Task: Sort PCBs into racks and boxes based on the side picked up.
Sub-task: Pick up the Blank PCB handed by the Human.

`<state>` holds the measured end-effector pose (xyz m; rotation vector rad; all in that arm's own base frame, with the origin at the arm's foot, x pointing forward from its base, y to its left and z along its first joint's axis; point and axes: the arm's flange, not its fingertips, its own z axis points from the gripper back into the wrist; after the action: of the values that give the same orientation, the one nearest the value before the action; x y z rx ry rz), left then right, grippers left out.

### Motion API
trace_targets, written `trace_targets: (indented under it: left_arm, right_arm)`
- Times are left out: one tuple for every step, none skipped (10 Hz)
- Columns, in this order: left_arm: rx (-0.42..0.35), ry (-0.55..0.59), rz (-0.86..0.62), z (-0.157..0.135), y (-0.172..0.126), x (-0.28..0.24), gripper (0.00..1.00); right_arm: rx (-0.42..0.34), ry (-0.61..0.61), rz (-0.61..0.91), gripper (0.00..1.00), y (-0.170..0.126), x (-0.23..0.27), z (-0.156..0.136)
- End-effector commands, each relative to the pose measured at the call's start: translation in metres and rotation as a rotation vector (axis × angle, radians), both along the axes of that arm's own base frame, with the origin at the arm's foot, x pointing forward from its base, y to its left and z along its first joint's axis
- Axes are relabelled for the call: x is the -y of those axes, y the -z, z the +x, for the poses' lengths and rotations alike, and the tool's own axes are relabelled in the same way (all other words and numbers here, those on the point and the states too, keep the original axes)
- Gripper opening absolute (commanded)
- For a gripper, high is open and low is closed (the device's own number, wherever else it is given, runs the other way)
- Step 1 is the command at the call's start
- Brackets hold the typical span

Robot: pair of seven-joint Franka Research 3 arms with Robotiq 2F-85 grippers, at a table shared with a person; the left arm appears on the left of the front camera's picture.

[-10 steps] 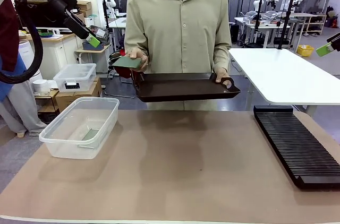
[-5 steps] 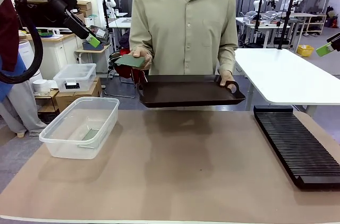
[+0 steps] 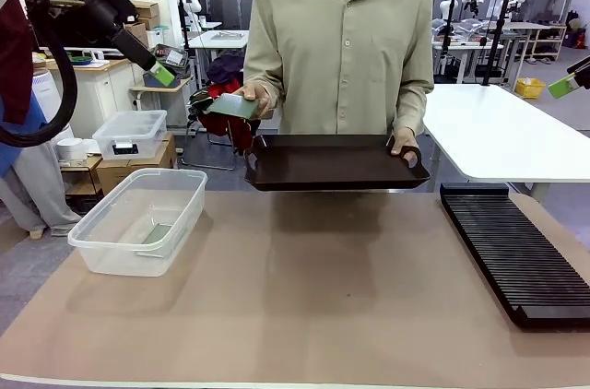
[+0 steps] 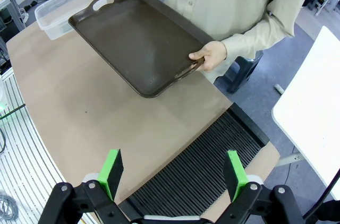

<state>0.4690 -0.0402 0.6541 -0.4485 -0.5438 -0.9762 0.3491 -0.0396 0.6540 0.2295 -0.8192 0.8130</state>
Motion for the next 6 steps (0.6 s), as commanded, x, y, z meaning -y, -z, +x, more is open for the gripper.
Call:
trace_targets:
  left_arm:
    - [-0.3,-0.123,-0.124,0.019,0.008,-0.007,1.0]
    - [-0.369,-0.148,-0.162,0.027,0.018,-0.013,1.0]
    - [-0.422,-0.153,-0.211,0.031,0.025,-0.016,1.0]
    - [-0.462,-0.177,-0.246,0.033,0.031,-0.017,1.0]
    - [-0.475,-0.194,-0.289,0.037,0.036,-0.019,1.0]
    - [-0.425,-0.204,-0.257,0.039,0.038,-0.022,1.0]
  right_arm:
    - [-0.003,-0.01,0.008,1.0,0.001,-0.001,0.0]
    - [-0.003,-0.01,0.008,1.0,0.001,-0.001,0.0]
    - [-0.003,-0.01,0.008,1.0,0.001,-0.001,0.0]
    - [-0.003,-0.01,0.008,1.0,0.001,-0.001,0.0]
    - [-0.003,-0.01,0.008,1.0,0.001,-0.001,0.0]
    - [-0.003,-0.01,0.008,1.0,0.001,-0.001,0.0]
